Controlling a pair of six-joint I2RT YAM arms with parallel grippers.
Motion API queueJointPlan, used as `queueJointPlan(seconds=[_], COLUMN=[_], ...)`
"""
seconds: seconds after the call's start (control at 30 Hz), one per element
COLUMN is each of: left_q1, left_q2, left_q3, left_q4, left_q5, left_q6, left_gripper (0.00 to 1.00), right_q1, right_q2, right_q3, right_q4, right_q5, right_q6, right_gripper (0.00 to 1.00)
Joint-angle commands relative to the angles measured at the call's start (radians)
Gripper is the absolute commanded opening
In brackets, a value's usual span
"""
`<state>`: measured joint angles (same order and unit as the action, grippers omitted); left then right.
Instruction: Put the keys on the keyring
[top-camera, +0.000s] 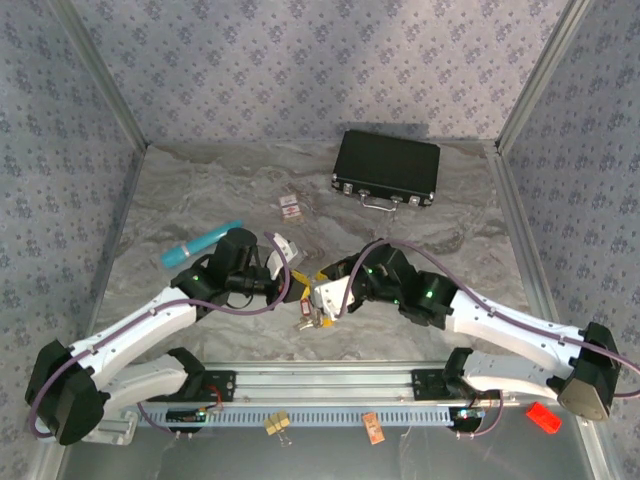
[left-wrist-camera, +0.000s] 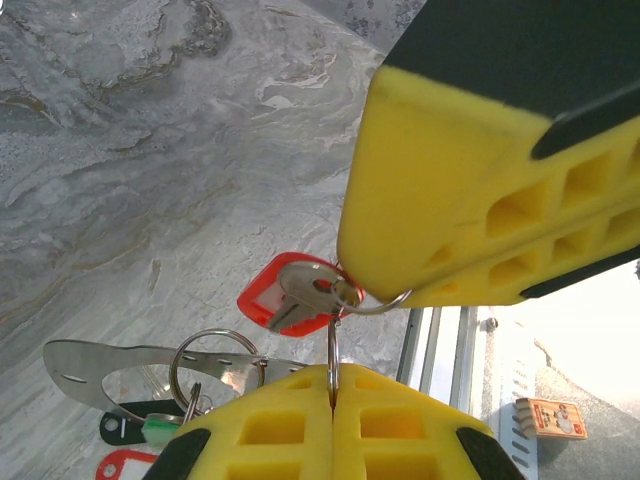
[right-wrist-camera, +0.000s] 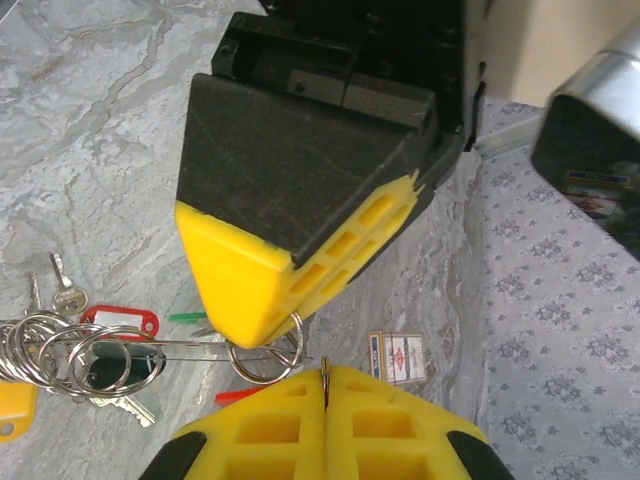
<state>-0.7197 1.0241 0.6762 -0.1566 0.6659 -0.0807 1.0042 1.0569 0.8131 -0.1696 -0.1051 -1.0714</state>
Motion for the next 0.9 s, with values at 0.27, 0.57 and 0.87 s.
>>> queueJointPlan(seconds=[0.27,0.57,0.87], left_q1=[0.007,0.006,0.008], left_q2=[0.005,0.003,-0.005], left_q3=[0.035,0.033,0.031], left_q4=[0.029,0.034,0.039], left_q5=[0.030,0.029,0.032], left_q6=[-0.007,-0.010,-0.012], left_gripper=[0.00,0.00,0.00], right_q1=[0.016,0.020,0.039], right_q2=[0.014,0.014,0.036], right_q3=[0.032,0.032,0.038], right_q4=[-0.040,-0.052,-0.079], right_q5=[-0.018,-0.020,0.018], right_q6=[-0.028,-0.032,-0.063], right_gripper=[0.00,0.00,0.00])
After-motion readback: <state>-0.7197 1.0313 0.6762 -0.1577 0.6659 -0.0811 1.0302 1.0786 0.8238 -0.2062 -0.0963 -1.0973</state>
